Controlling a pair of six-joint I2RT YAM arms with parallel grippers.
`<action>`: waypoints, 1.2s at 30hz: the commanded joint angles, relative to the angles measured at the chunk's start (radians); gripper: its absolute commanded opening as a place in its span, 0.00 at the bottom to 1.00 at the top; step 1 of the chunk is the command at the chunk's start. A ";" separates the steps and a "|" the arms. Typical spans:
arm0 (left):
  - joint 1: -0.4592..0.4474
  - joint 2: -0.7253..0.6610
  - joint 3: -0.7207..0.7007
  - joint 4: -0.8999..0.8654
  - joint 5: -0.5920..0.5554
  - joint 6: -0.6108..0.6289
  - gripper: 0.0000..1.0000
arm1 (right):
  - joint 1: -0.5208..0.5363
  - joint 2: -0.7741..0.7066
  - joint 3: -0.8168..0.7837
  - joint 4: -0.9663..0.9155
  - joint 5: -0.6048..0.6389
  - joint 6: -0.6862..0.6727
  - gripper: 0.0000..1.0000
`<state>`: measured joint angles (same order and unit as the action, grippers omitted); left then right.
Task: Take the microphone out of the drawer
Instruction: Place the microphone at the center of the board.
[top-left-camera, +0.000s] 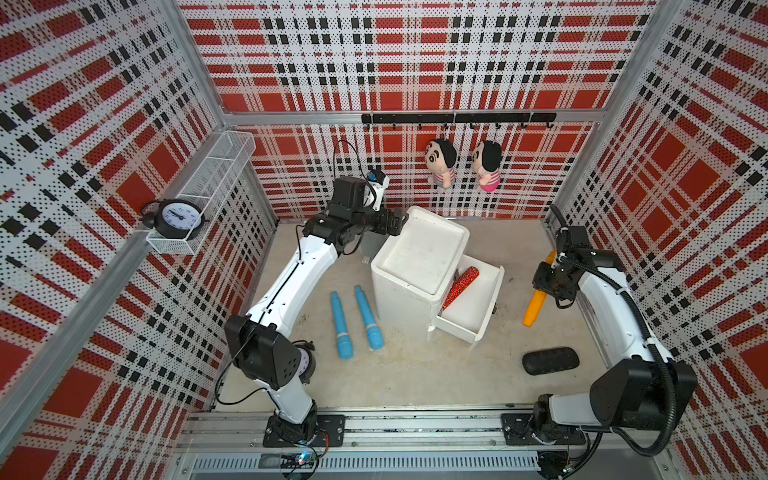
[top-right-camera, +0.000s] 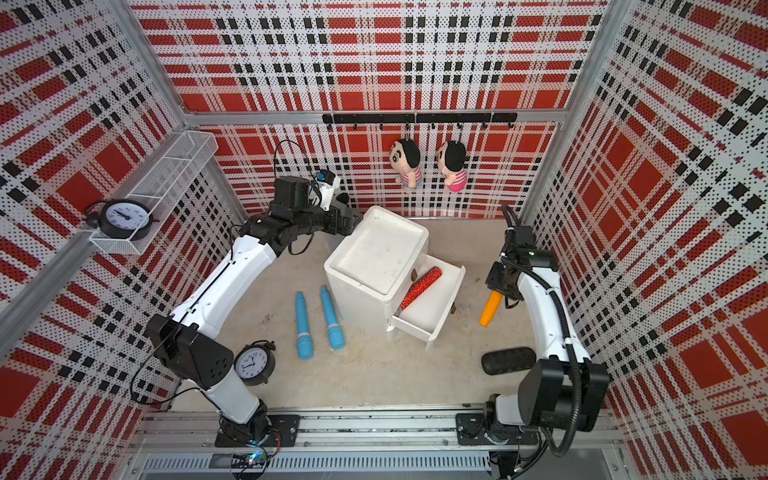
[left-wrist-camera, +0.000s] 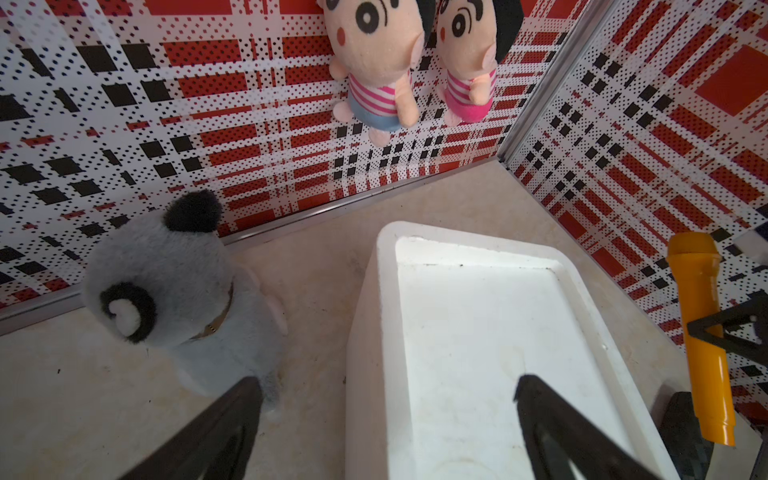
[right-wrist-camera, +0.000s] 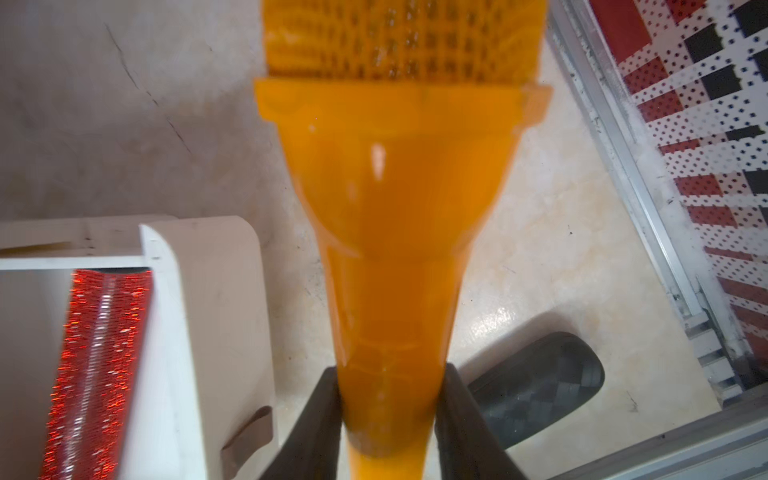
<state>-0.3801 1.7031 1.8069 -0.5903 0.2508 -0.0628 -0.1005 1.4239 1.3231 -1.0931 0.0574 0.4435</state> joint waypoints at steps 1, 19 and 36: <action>-0.002 0.011 -0.005 0.024 -0.001 -0.001 0.98 | -0.011 0.058 -0.008 0.059 0.036 -0.094 0.00; -0.005 0.019 -0.006 0.023 -0.003 0.000 0.98 | -0.024 0.431 0.080 0.213 0.034 -0.237 0.00; -0.006 0.032 -0.006 0.023 -0.004 0.001 0.98 | -0.025 0.578 0.073 0.260 0.065 -0.250 0.00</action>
<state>-0.3824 1.7245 1.8069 -0.5907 0.2497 -0.0628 -0.1146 1.9652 1.4048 -0.8608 0.1104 0.2058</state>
